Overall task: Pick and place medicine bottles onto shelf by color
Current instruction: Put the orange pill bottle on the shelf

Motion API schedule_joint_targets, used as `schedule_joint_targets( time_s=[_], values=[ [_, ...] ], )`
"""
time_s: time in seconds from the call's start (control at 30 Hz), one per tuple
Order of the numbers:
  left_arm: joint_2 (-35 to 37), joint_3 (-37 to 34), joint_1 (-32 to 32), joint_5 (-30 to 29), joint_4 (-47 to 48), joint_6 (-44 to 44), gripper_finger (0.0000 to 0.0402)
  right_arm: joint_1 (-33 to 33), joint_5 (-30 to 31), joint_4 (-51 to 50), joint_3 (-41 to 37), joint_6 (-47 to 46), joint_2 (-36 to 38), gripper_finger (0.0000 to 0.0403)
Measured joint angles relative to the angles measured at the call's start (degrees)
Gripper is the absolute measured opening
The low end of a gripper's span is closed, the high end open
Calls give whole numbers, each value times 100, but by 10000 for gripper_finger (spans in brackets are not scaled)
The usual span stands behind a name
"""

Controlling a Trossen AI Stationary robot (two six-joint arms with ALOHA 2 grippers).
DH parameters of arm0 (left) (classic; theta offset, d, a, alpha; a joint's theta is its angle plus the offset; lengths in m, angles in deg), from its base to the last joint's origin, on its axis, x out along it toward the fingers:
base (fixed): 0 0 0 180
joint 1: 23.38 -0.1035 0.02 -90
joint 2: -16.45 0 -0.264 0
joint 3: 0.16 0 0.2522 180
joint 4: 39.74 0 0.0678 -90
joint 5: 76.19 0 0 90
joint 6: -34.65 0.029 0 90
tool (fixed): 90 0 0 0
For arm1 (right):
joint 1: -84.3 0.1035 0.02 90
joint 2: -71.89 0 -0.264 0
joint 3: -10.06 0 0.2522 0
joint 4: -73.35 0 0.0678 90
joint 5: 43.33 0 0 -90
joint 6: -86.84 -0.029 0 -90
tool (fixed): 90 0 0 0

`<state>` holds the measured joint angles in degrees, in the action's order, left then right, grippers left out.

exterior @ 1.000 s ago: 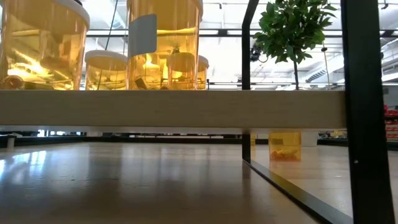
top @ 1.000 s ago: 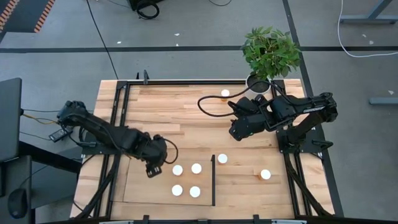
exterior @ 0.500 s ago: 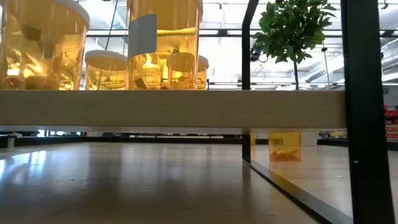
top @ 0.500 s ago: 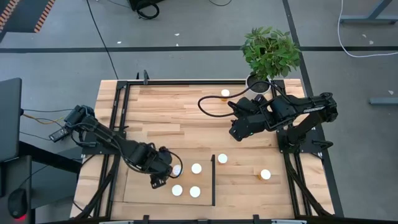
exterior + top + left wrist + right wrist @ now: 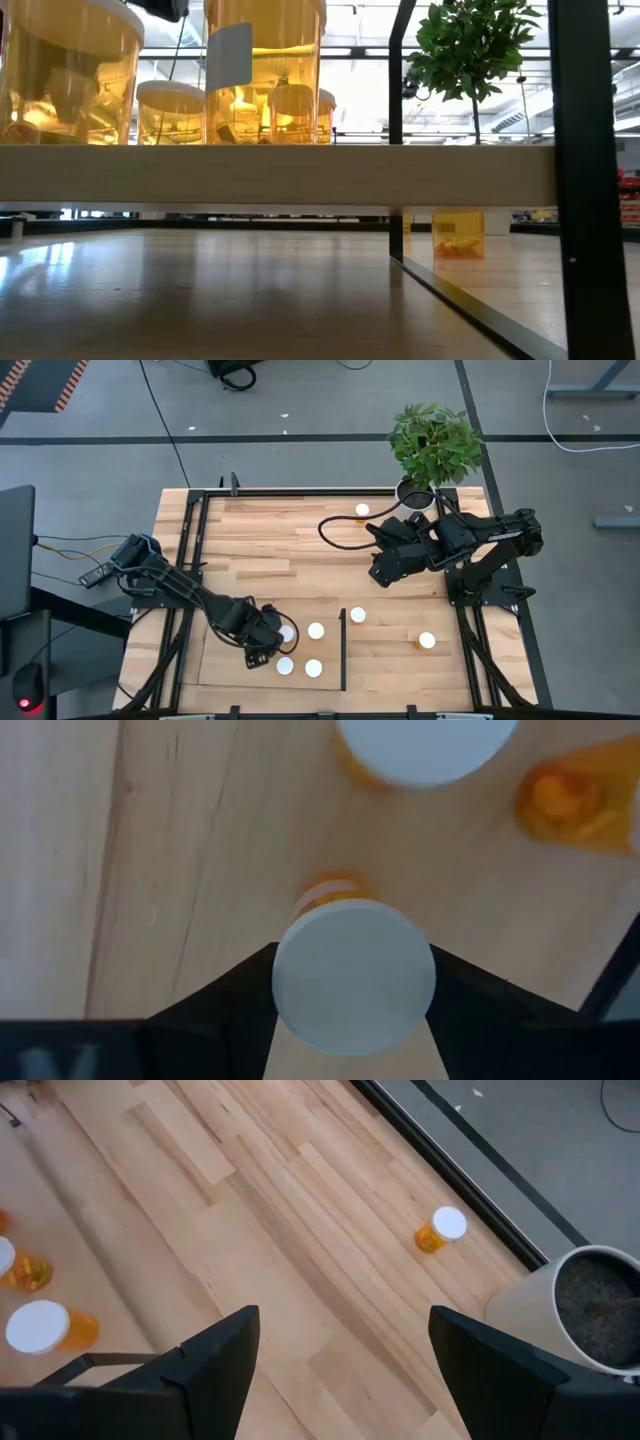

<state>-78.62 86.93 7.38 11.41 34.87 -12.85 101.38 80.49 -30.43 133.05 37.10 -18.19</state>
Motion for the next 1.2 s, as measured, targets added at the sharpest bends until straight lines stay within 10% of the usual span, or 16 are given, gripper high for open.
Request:
schedule_joint_targets(
  time_s=[1.2],
  values=[
    [35,-356,16,187,-311,-9,271,-2,-46,0,0,42,2,299]
  ],
)
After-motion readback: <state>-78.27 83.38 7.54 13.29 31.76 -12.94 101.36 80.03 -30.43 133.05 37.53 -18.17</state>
